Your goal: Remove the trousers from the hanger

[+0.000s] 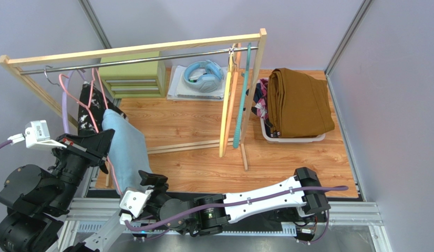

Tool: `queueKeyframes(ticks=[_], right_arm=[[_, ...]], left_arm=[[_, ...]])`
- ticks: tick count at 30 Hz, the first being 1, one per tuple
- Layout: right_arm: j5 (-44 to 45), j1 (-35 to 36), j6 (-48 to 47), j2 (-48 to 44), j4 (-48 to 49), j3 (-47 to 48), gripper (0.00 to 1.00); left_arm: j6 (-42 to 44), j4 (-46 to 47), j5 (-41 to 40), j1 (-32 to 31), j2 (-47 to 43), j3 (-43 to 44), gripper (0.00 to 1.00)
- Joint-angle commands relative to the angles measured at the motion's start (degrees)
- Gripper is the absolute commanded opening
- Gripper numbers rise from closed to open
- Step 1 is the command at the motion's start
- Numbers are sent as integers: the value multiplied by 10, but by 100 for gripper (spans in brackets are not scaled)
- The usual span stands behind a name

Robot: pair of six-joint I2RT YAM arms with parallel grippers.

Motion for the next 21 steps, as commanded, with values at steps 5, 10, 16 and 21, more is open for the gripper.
queueKeyframes(ticks=[5, 10, 16, 21], right_arm=[[-16, -7, -4, -59, -11, -45, 68], [5, -17, -12, -57, 17, -50, 69], [-7, -29, -25, -39, 56, -34, 69], [-31, -27, -37, -14, 50, -1, 70]], left_arm=[[14, 75, 18, 2, 17, 39, 0], [0, 71, 35, 2, 16, 34, 0], [-21, 68, 40, 2, 11, 30, 0], [-42, 67, 44, 2, 8, 27, 0]])
